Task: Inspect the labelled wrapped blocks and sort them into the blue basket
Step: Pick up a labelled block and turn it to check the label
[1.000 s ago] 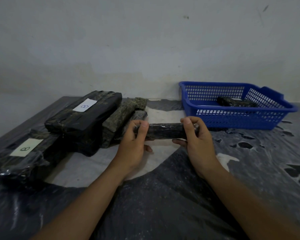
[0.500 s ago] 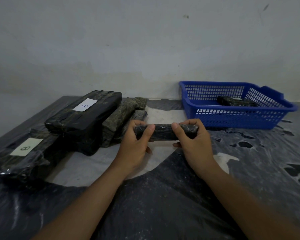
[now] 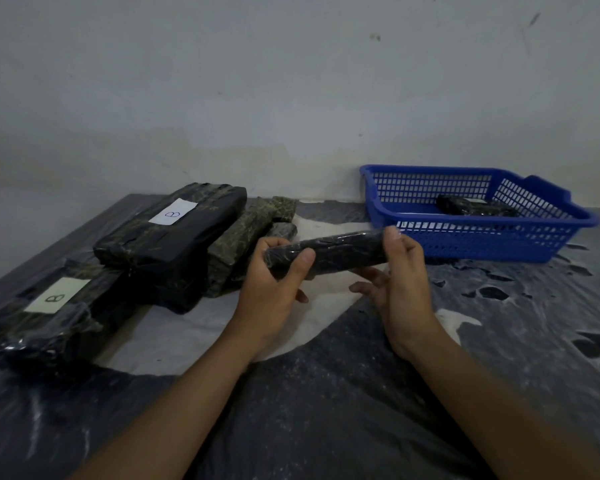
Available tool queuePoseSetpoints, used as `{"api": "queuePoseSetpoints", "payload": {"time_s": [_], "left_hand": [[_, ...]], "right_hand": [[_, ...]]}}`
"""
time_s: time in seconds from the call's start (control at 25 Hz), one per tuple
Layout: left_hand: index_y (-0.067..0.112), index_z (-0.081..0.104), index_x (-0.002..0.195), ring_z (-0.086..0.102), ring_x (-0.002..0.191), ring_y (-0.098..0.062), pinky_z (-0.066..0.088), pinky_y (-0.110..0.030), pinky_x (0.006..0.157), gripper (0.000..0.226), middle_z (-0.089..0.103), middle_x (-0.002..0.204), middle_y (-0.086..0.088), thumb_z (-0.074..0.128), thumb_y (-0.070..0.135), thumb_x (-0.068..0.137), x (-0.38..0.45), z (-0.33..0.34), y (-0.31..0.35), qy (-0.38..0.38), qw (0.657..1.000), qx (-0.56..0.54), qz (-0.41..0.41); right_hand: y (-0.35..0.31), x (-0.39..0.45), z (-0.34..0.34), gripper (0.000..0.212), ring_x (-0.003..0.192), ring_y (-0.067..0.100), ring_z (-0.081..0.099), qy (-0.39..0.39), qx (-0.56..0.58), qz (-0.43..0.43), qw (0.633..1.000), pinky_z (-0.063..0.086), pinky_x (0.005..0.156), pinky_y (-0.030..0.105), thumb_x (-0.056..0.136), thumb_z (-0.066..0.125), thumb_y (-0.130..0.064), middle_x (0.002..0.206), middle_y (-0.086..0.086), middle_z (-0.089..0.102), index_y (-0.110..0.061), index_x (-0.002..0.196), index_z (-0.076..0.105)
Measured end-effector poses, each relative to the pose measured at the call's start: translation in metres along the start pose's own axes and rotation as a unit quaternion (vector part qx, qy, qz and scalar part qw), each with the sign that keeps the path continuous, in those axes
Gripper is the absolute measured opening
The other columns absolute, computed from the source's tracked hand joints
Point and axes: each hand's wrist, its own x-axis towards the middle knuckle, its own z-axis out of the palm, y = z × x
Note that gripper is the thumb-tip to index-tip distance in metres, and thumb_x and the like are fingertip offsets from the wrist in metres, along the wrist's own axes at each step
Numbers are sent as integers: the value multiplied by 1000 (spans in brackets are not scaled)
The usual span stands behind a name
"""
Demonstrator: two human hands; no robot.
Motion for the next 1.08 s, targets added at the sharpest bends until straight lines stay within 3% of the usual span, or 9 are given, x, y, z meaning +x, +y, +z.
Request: {"api": "queuePoseSetpoints", "payload": {"time_s": [0.12, 0.2, 0.28, 0.36, 0.48, 0.64, 0.76, 0.88, 1.08], "left_hand": [[19, 53, 105, 72, 87, -14, 57, -27, 60, 38, 67, 103, -10, 68, 43, 80, 3, -1, 0, -2, 1000, -22, -18], [23, 53, 110, 71, 89, -9, 58, -28, 62, 41, 68, 106, -4, 67, 48, 80, 2, -2, -1, 2, 999, -6, -39], [29, 52, 118, 69, 98, -11, 60, -32, 67, 47, 66, 114, 2, 62, 56, 81, 1, -1, -3, -6, 998, 33, -52], [35, 50, 129, 66, 105, -15, 62, -39, 76, 55, 60, 123, 10, 56, 62, 82, 0, -1, -6, -25, 995, 81, -47], [37, 42, 145, 67, 103, -8, 60, -31, 76, 66, 47, 145, 18, 53, 63, 85, -1, -2, -4, -41, 995, 82, -41], [43, 41, 147, 67, 92, -2, 56, -25, 74, 59, 45, 146, 26, 57, 54, 91, -8, 2, 5, -100, 994, 47, -13], [45, 39, 146, 67, 104, -3, 55, -22, 79, 61, 42, 148, 25, 60, 45, 89, -11, 3, 9, -134, 989, 65, 19], [45, 40, 146, 67, 108, -7, 54, -21, 78, 57, 44, 150, 20, 61, 43, 93, -10, 3, 8, -152, 985, 75, 40], [31, 45, 149, 61, 118, -9, 49, -23, 90, 51, 56, 144, 6, 51, 39, 99, -9, 2, 1, -149, 984, 81, 47]], "right_hand": [[-6, -2, -1, 72, 85, 29, 72, -57, 87, 110, 988, 50, 56, 32, 85, 48, -71, 119, 5, 73, -16, 130, 61], [-8, -4, -1, 67, 75, 24, 72, -87, 98, 118, 984, 48, 55, 31, 85, 44, -68, 114, 4, 74, -18, 127, 62], [-9, -6, 1, 62, 70, 22, 73, -84, 120, 79, 986, 51, 51, 27, 90, 51, -62, 108, 6, 75, -12, 126, 59], [-8, -5, 0, 55, 69, 23, 74, -51, 89, -19, 995, 54, 51, 28, 95, 59, -56, 108, 9, 74, -10, 125, 56], [-3, -6, 0, 53, 77, 27, 74, -64, -34, -132, 989, 57, 58, 31, 86, 68, -65, 109, 6, 71, -22, 115, 58], [3, -7, 1, 50, 87, 30, 74, -88, -95, -89, 988, 56, 63, 31, 96, 48, -57, 110, 16, 72, -14, 120, 58], [5, -6, 0, 59, 98, 30, 73, -101, -93, -71, 988, 60, 75, 38, 93, 45, -61, 112, 9, 74, -13, 124, 59], [7, -9, 1, 62, 113, 35, 71, -129, -66, -60, 988, 58, 93, 52, 94, 49, -62, 123, 15, 71, -12, 130, 58], [6, -16, 4, 40, 119, 33, 68, -171, -75, -57, 981, 57, 99, 52, 104, 40, -33, 127, 15, 69, -10, 130, 59]]}}
